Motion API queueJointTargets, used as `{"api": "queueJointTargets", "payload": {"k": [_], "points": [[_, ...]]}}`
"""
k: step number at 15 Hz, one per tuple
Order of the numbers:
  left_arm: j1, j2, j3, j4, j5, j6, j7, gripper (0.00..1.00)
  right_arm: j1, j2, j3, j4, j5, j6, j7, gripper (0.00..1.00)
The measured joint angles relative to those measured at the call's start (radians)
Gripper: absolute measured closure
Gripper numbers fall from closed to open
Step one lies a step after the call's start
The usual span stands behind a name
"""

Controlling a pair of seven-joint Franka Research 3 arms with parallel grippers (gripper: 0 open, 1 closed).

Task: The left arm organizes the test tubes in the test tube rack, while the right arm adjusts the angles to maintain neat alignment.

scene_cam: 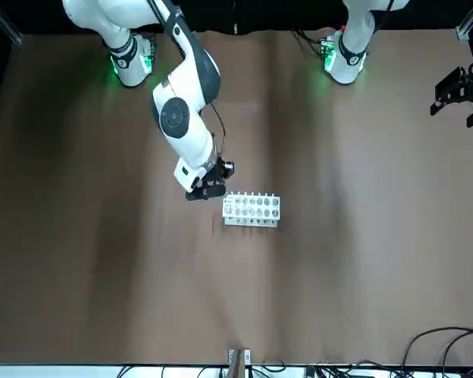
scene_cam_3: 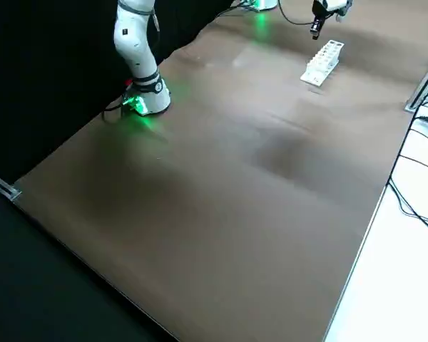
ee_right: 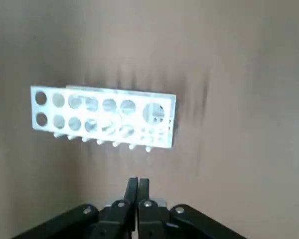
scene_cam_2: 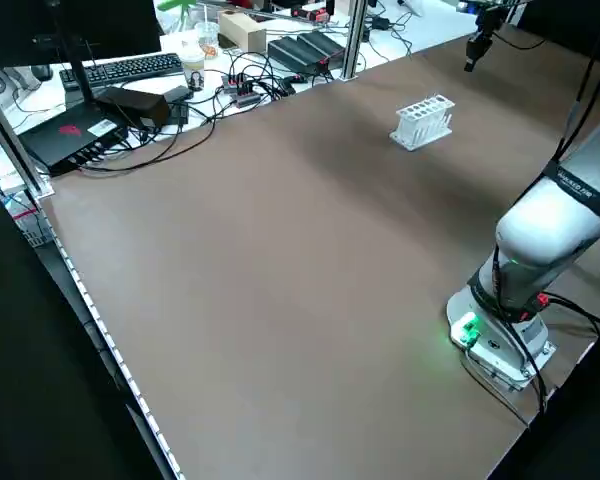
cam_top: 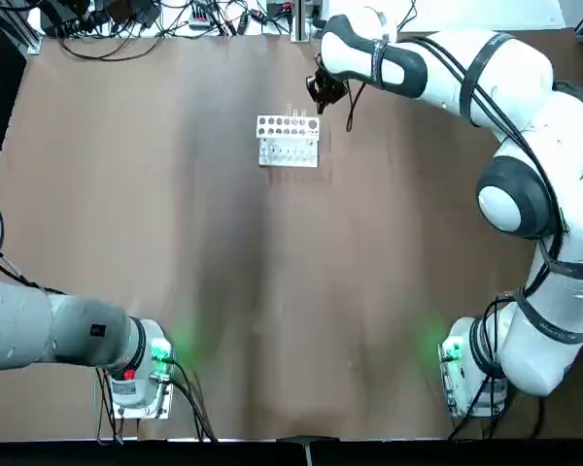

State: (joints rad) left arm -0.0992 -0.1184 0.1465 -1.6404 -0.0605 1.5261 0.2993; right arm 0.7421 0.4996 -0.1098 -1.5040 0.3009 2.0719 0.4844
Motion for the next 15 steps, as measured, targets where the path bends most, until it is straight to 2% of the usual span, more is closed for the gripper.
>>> {"api": "queueJointTargets", "payload": {"k": [2,5,9,14,15], "points": [[-0.001,0.001,-0.001,0.0,0.014,0.0,-0.001,0.0,0.0,0.03,0.0,0.044,0.0,0.038,0.051,0.97],[-0.01,0.01,-0.014,-0.001,0.047,-0.001,-0.073,0.0,0.003,0.08,0.001,0.081,0.0,0.157,0.098,0.98],[0.006,0.033,-0.084,-0.001,0.048,-0.001,-0.233,0.0,0.009,0.13,0.001,0.092,0.0,0.276,0.133,0.98],[0.035,0.045,-0.107,0.0,0.048,0.004,-0.261,0.0,0.019,0.183,0.001,0.1,0.001,0.388,0.154,0.98],[0.074,0.048,-0.149,0.001,0.048,0.018,-0.263,0.0,0.019,0.203,0.0,0.104,0.001,0.41,0.154,0.98]]}}
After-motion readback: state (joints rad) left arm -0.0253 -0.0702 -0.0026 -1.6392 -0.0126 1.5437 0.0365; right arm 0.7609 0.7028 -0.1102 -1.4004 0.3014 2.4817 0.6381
